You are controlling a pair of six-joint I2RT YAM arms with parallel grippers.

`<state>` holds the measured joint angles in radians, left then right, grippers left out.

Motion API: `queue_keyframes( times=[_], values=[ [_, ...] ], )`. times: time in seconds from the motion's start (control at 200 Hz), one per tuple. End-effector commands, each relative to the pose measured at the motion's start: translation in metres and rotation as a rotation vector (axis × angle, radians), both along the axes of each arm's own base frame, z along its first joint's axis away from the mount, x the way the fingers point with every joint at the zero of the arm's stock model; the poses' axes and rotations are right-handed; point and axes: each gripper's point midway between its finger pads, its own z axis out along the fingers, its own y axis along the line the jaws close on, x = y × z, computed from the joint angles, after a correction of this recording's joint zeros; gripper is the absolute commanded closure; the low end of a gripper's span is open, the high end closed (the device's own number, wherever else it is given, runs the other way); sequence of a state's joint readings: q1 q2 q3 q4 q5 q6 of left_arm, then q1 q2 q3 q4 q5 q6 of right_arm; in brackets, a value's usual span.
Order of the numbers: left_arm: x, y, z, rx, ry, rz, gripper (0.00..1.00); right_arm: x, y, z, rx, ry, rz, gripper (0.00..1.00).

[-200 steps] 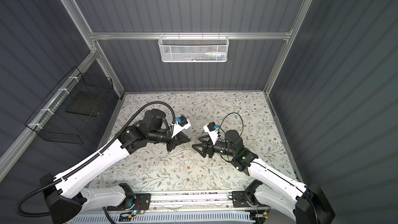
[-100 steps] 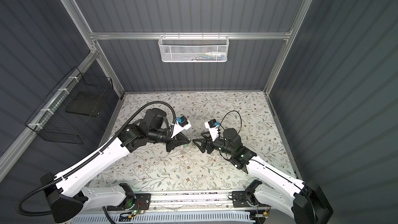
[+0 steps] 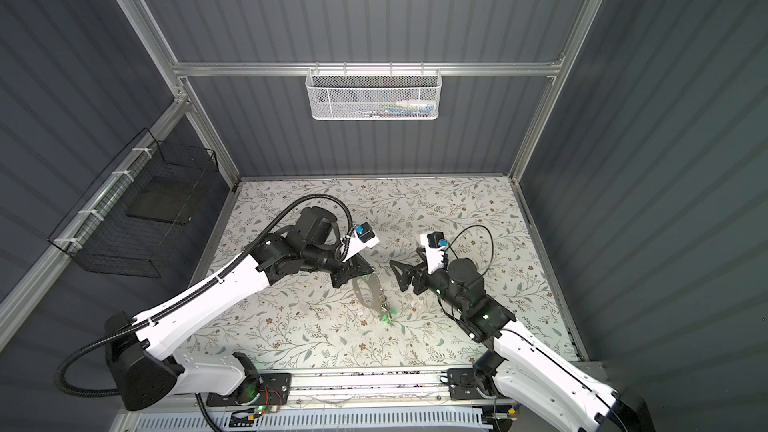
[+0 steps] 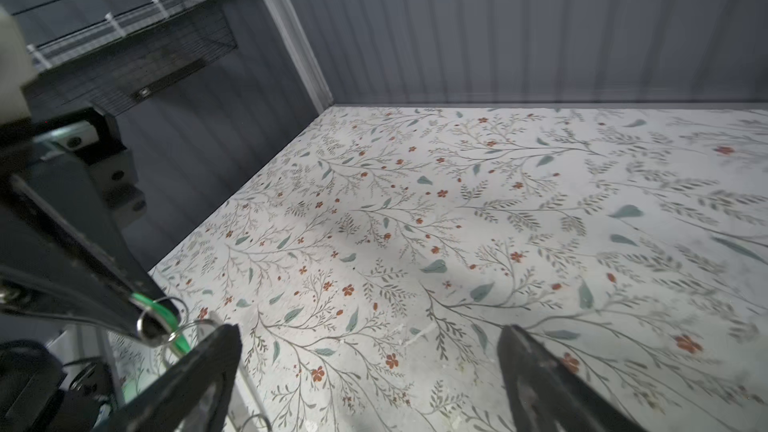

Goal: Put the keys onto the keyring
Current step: 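Open the right gripper and draw it back from the plate, then lower the plate with hanging keys onto the table with the left gripper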

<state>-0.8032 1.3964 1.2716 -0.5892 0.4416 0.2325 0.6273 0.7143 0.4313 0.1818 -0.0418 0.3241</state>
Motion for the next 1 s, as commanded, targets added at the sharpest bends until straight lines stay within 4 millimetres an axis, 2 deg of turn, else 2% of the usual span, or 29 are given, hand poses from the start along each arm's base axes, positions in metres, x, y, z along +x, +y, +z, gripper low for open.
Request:
queue_keyframes(
  times=[0.0,0.07,0.105,0.115,0.125,0.195,0.325,0.405,0.475,0.57,0.69,0.816,0.906,0.946,0.956,0.996],
  values=[
    [0.030,-0.024,0.017,-0.061,-0.105,0.000,1.00,0.005,-0.038,-0.014,-0.027,0.025,-0.177,0.01],
    [0.048,-0.038,0.010,-0.053,-0.128,0.006,1.00,0.001,-0.052,-0.013,-0.015,0.018,-0.224,0.01],
    [0.055,-0.044,0.000,-0.037,-0.130,0.003,1.00,-0.001,-0.058,-0.014,-0.013,0.017,-0.241,0.01],
    [0.060,-0.049,0.010,-0.055,-0.152,0.003,1.00,-0.001,-0.059,-0.014,-0.013,0.017,-0.243,0.01],
    [0.063,-0.051,0.012,-0.057,-0.159,0.005,1.00,-0.002,-0.060,-0.014,-0.012,0.017,-0.246,0.01],
    [0.084,-0.065,0.007,-0.043,-0.192,0.015,1.00,-0.006,-0.066,-0.014,-0.007,0.018,-0.261,0.01],
    [0.120,-0.081,0.008,-0.077,-0.192,0.056,1.00,-0.011,-0.071,-0.016,-0.009,0.023,-0.268,0.01],
    [0.135,-0.087,0.009,-0.127,-0.165,0.084,1.00,-0.012,-0.071,-0.019,-0.004,0.034,-0.264,0.01],
    [0.144,-0.088,-0.003,-0.126,-0.137,0.105,1.00,-0.011,-0.068,-0.023,0.002,0.047,-0.256,0.01],
    [0.151,-0.080,-0.031,-0.099,-0.076,0.131,1.00,-0.010,-0.065,-0.027,0.010,0.060,-0.247,0.01],
    [0.156,-0.061,-0.065,-0.069,0.022,0.167,1.00,-0.008,-0.061,-0.030,0.020,0.070,-0.235,0.01],
    [0.157,-0.036,-0.090,-0.027,0.092,0.214,1.00,-0.007,-0.058,-0.034,0.018,0.077,-0.229,0.01],
    [0.153,-0.022,-0.100,0.000,0.119,0.238,1.00,-0.005,-0.057,-0.036,0.019,0.078,-0.227,0.01],
    [0.153,-0.019,-0.099,0.009,0.111,0.249,1.00,-0.005,-0.056,-0.037,0.020,0.079,-0.224,0.01],
    [0.148,-0.015,-0.109,0.030,0.132,0.251,1.00,-0.004,-0.056,-0.037,0.019,0.079,-0.222,0.01],
    [0.144,-0.009,-0.114,0.051,0.144,0.266,1.00,-0.004,-0.054,-0.037,0.019,0.080,-0.217,0.01]
  ],
)
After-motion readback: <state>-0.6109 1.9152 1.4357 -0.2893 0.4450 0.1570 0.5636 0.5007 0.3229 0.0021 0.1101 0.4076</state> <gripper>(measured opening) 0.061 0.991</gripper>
